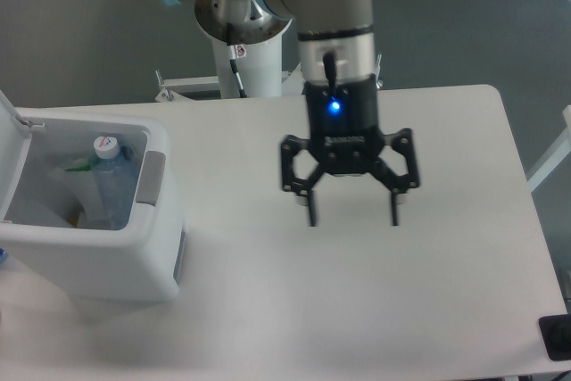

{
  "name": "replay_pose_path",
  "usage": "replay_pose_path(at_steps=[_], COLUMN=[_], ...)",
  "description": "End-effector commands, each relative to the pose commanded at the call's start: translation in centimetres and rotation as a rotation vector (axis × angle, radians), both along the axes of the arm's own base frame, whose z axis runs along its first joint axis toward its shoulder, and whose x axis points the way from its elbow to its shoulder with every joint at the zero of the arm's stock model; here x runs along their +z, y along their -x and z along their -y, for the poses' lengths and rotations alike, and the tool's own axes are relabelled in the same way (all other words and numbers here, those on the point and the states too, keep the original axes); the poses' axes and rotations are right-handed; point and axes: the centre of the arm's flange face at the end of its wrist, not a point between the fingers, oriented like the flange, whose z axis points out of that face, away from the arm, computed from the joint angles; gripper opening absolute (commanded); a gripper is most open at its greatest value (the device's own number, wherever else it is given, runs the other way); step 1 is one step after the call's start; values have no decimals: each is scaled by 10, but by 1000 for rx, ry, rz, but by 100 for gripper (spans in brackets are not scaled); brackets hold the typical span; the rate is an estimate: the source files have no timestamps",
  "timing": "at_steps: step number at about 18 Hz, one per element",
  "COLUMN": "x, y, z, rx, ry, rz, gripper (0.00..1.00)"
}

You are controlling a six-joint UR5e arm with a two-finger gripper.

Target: Place the trash in the trash can

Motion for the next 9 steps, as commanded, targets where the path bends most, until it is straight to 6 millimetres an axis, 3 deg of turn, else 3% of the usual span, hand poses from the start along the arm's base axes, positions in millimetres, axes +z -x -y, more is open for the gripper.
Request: replay_pose_path(at_steps=[3, 9], x=[-7, -3], y=[2, 2], z=[7, 11], rx=[12, 19], ry=[14, 9], rz=[9, 3], gripper=[100, 100])
